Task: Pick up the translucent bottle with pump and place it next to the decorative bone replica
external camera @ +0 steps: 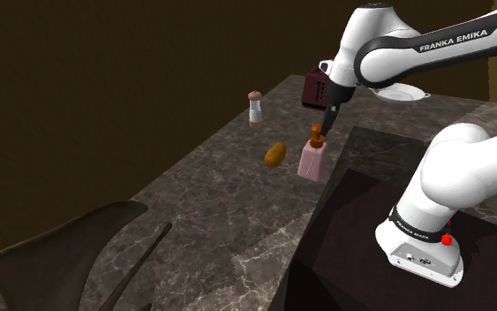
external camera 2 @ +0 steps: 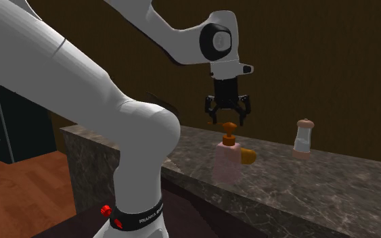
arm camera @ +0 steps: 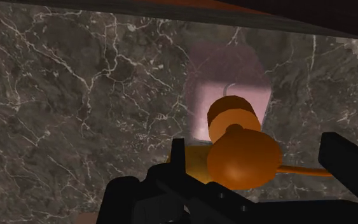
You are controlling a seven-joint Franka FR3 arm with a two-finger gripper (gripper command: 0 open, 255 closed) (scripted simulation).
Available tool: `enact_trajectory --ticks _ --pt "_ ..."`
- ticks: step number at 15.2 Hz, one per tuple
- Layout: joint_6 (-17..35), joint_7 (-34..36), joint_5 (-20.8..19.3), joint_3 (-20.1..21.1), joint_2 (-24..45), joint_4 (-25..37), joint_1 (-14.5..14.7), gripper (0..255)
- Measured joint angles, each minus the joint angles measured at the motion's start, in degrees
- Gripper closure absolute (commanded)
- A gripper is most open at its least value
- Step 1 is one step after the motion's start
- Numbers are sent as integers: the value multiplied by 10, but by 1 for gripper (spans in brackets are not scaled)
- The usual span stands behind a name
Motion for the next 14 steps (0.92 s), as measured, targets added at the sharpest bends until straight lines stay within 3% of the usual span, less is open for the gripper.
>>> enact_trajectory --ticks 6,12,13,14 --pt "64 -3 -7 -8 35 -28 -1 0" --pt "73 -2 -7 -8 40 -31 -1 0" --pt "73 -2 -7 -8 40 -31 -1 255" --pt "73 -2 -7 -8 40 -31 -1 255"
